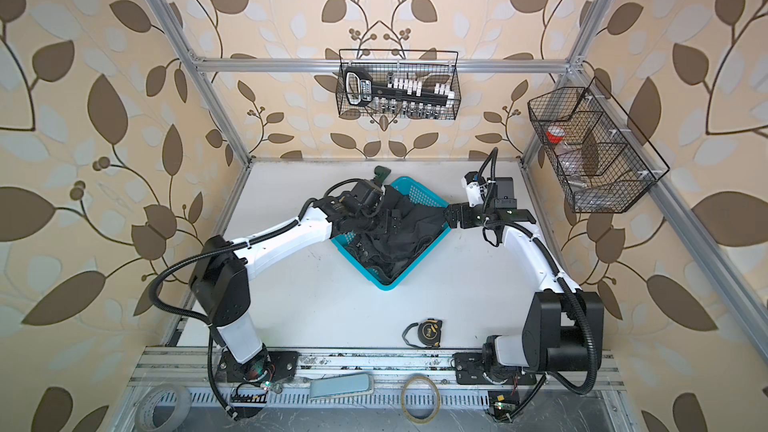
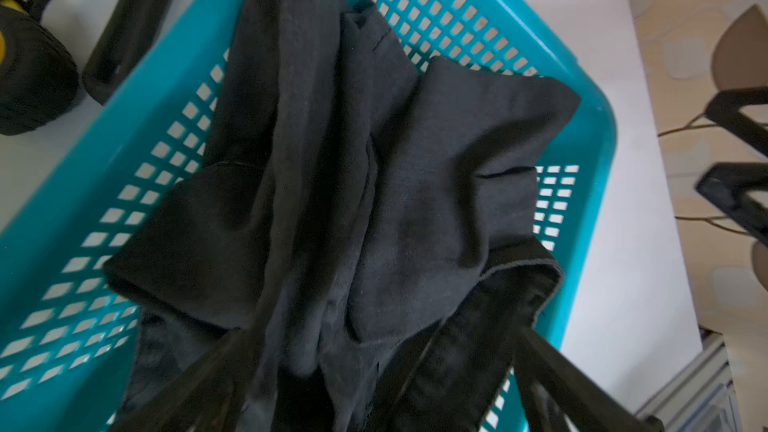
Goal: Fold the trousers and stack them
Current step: 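Grasp the grey trousers in the basket with the left gripper while the right nears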
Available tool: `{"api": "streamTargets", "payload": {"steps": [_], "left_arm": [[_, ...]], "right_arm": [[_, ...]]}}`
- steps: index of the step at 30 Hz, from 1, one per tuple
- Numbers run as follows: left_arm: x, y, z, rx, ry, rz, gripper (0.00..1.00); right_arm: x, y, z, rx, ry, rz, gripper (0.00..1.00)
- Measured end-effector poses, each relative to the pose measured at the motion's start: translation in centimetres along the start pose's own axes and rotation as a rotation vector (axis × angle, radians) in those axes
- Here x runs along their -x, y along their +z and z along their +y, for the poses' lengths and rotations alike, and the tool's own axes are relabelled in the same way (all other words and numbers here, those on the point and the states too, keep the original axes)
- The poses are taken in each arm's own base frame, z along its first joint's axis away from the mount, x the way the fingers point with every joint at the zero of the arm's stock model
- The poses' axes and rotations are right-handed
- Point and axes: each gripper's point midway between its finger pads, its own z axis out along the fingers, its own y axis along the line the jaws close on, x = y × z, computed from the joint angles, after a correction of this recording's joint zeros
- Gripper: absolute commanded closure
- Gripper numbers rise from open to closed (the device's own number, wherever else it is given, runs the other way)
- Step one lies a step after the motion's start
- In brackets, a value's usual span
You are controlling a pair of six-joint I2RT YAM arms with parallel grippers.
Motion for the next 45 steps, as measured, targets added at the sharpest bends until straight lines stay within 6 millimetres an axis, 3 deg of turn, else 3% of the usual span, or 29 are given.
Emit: {"api": "streamTargets", "payload": {"steps": [4,11,22,25,31,36,45], "left_arm": [[-0.4,2.7,0.4,0.061,0.0,0.032,0.01],[-2.5,7.2,2.7,0.233,0.039,0.108,0.01],[-3.6,8.4,4.5,0.451,0.12,0.126,0.01],[-4.0,8.8,4.7,0.461,0.119,0.126,0.13],[-4.7,9.8,4.6,0.425,0.105,0.128,0.51],[-4.7,10.1,4.0,0.393,0.125,0.131,0.97],[-4.9,8.9,4.0,0.389,0.165,0.185,1.0]], "right_arm": [[0.3,0.9,-0.4,0.001,-0.005,0.023,0.02],[0.1,2.5,-1.0,0.004,0.004,0.064,0.03],[-0.6,4.0,-1.1,0.012,0.011,0.101,0.03],[-0.8,4.3,-1.1,0.015,0.013,0.111,0.03],[-1.0,4.6,-1.2,0.015,0.016,0.118,0.04],[-0.4,5.1,-1.5,0.009,0.021,0.104,0.07],[1.6,6.6,-2.5,-0.038,0.001,0.086,0.19]]}}
